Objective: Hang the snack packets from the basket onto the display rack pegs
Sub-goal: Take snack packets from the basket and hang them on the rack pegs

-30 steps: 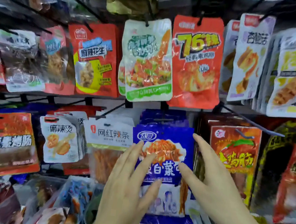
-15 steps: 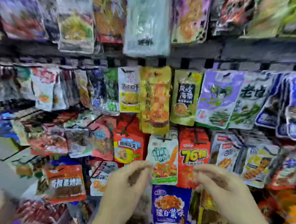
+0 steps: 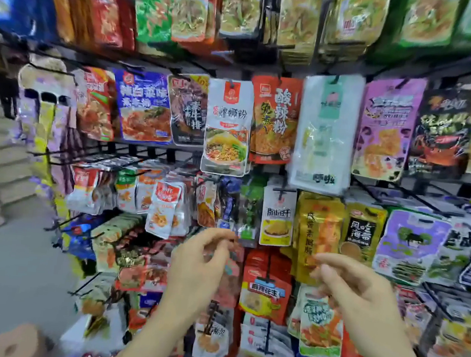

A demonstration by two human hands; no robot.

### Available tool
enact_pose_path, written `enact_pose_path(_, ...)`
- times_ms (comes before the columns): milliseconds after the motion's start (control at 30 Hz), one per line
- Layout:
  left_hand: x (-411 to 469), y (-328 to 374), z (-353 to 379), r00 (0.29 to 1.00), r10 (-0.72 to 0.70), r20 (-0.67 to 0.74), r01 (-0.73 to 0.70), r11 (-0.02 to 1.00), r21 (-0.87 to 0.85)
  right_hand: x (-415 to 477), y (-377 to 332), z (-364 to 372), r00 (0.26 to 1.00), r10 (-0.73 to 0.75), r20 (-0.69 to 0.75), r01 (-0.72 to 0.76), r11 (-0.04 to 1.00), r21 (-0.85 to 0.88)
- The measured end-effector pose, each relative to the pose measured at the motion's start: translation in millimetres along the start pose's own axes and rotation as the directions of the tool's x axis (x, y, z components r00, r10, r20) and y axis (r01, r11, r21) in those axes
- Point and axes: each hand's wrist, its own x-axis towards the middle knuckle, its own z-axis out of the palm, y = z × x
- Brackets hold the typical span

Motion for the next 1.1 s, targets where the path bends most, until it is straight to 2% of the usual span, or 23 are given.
enact_pose_path(133, 46, -23, -51, 0.995, 0.104, 0.000, -0.104, 0.991, 0.085, 15, -22, 73, 0.991, -0.046, -0.122, 0.043, 0.999, -0.025)
enact_pose_path(267, 86, -16, -74, 0.964, 0.247, 0.093, -0.254, 0.964, 0.076, 40, -50, 104, 0.922, -0.172, -0.348, 0.097, 0.970, -0.221)
enact_pose_path(367, 108, 9, -62, 0.900, 0.361, 0.245, -0.378, 0.926, 0.021, 76, -79, 93, 0.868, -0.208, -0.451, -0.022, 0.891, -0.454)
enact_pose_path(433, 121, 23, -43, 0.837, 0.408, 0.364, -0.444, 0.896, 0.017, 104, -92, 83, 0.855, -0.194, -0.482, -0.107, 0.842, -0.528)
enact_pose_path(500, 131, 38, -21, 0.770, 0.420, 0.481, -0.469, 0.883, -0.019, 129, -95, 76, 0.845, -0.180, -0.503, -0.140, 0.834, -0.534)
enact_pose_path(567, 143, 52, -1, 0.719, 0.373, 0.586, -0.386, 0.916, -0.110, 145, -94, 66, 0.837, -0.136, -0.530, -0.137, 0.886, -0.443)
enact_pose_path(667, 160, 63, 32, 0.696, 0.285, 0.659, -0.266, 0.955, -0.132, 154, -94, 53, 0.870, 0.038, -0.492, -0.155, 0.968, -0.198)
enact_pose_path(767, 172, 59, 64, 0.726, 0.225, 0.650, -0.234, 0.969, -0.073, 161, -90, 45, 0.892, 0.108, -0.440, -0.196, 0.967, -0.160)
enact_pose_path(833, 171, 59, 77, 0.737, 0.219, 0.640, -0.209, 0.974, -0.092, 164, -86, 44, 0.913, 0.067, -0.402, -0.131, 0.982, -0.134)
enact_pose_path(933, 165, 61, 92, 0.791, 0.206, 0.576, -0.188, 0.978, -0.090, 164, -80, 35, 0.955, -0.010, -0.298, -0.018, 0.996, -0.091)
enact_pose_path(1000, 158, 59, 97, 0.814, 0.216, 0.539, -0.238, 0.971, -0.029, 163, -74, 23, 0.972, -0.024, -0.235, 0.005, 0.997, -0.080)
enact_pose_path(1100, 156, 58, 99, 0.823, 0.270, 0.500, -0.349, 0.934, 0.070, 164, -67, 8, 0.988, -0.058, -0.145, 0.027, 0.979, -0.204)
